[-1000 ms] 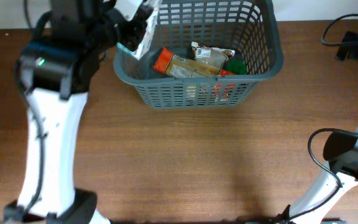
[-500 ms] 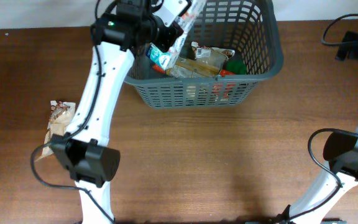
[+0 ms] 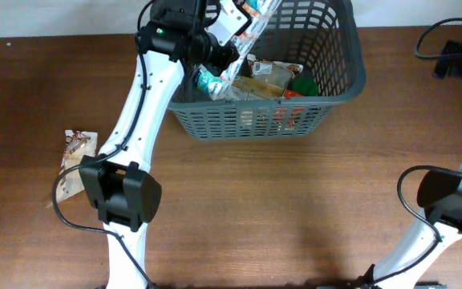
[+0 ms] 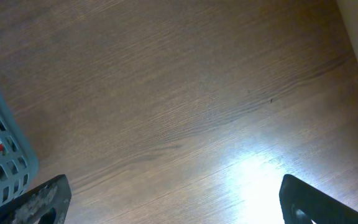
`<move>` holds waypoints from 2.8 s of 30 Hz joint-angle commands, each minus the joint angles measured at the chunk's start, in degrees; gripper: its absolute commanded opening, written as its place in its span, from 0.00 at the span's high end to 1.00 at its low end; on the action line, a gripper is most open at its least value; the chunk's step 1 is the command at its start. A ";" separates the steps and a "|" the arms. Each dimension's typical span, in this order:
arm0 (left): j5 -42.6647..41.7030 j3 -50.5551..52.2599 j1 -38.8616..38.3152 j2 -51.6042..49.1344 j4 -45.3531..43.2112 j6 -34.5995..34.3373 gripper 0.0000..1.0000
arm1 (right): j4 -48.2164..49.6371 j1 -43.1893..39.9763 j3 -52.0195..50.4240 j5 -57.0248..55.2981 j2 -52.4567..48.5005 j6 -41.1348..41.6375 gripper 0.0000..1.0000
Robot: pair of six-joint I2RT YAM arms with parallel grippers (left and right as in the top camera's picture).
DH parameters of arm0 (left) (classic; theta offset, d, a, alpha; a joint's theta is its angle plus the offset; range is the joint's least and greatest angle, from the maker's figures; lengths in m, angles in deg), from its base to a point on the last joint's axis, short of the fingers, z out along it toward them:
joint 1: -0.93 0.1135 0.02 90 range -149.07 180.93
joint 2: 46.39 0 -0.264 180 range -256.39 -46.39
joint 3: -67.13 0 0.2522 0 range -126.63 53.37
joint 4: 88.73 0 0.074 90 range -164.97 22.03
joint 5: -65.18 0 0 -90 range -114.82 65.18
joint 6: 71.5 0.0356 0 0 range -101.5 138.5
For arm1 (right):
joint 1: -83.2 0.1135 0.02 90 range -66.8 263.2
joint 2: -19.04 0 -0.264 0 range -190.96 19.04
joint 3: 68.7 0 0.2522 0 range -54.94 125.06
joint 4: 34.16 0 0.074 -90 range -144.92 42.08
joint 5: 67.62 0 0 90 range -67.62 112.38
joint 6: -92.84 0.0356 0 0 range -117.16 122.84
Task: Pack container
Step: 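Lift the tissue pack with the left gripper and carry it to the basket, then lower the tissue pack into the basket and open the left gripper, then withdraw the left gripper toward the dried mushroom bag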
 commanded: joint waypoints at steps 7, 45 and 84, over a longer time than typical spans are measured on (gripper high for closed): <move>-1.70 5.53 -0.28 -0.39 0.81 1.11 0.98 | 0.20 -0.15 -0.28 0.74 -0.79 0.46 0.01; -1.66 -2.69 -0.28 4.55 1.44 -3.26 0.24 | 0.20 -0.15 -0.28 0.74 -0.79 0.46 0.01; 18.43 -11.15 28.46 25.90 40.19 -28.98 0.01 | 0.20 -0.15 -0.28 0.74 -0.79 0.46 0.01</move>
